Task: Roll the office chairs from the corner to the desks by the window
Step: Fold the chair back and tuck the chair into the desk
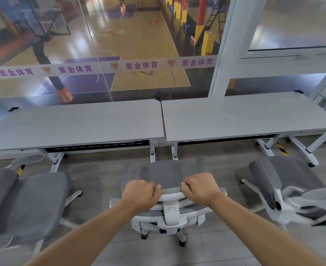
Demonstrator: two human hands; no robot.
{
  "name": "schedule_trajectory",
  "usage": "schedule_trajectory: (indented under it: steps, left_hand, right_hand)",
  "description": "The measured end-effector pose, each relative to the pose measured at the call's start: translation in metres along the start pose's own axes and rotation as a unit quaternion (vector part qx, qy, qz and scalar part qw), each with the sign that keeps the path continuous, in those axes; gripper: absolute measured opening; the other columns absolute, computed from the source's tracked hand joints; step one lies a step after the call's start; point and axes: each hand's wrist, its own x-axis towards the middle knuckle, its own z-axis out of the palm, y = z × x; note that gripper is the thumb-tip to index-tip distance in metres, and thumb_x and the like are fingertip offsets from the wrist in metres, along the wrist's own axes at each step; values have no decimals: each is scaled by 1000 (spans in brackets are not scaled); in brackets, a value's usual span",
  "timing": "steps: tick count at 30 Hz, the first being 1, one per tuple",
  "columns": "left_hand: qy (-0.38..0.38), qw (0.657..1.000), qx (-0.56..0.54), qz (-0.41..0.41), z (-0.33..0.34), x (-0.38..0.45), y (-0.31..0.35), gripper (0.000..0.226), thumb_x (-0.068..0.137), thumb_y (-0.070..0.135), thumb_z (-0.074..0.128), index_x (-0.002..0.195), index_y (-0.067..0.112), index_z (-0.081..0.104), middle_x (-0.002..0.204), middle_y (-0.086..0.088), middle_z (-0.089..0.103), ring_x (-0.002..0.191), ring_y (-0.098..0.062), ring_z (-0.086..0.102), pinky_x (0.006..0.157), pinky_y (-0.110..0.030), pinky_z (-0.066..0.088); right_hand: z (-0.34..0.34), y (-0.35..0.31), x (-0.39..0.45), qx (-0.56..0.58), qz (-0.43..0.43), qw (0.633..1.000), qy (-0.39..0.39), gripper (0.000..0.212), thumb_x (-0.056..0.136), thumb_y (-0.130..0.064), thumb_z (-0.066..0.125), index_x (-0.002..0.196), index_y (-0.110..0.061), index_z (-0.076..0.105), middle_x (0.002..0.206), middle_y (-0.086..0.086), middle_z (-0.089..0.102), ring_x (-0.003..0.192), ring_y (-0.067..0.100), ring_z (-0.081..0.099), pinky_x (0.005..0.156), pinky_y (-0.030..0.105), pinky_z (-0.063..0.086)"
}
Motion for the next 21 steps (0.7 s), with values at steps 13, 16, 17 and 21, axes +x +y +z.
schedule_trajectory:
  steps: [13, 16, 17, 21]
  left_hand:
    - [22, 1000, -5, 2, 4, -14, 2, 67, 85, 54, 0, 70, 19, 55, 56, 1, 55, 51, -20, 52, 49, -28, 30]
    - [22, 1000, -5, 0, 4, -15, 3, 66, 86, 54, 2, 68, 18, 54, 56, 1, 55, 51, -20, 52, 49, -28, 31]
    - [20, 1000, -6, 0, 4, -15, 3, 65, 86, 54, 2, 68, 18, 54, 56, 1, 56, 50, -20, 52, 49, -28, 32]
    - [26, 1000, -9, 0, 2, -14, 3, 65, 85, 54, 1, 68, 19, 52, 55, 2, 54, 49, -19, 50, 47, -28, 30]
  right_hand:
    - [-2, -7, -10, 0, -13, 1000, -2, 49, 89, -45, 26, 55, -16, 45, 49, 1, 48, 43, 15, 37, 45, 27, 19]
    - [-2, -7, -12, -3, -9, 1000, -4, 50, 89, -45, 27, 56, -14, 48, 49, 2, 50, 43, 16, 38, 44, 27, 20]
    - [-1, -7, -12, -3, -10, 1000, 0, 50, 89, -45, 26, 56, -14, 49, 49, 2, 51, 43, 16, 39, 44, 26, 19]
    - [-2, -7, -11, -5, -11, 1000, 3, 51, 88, -47, 24, 57, -14, 49, 52, 2, 53, 46, 18, 45, 45, 27, 17]
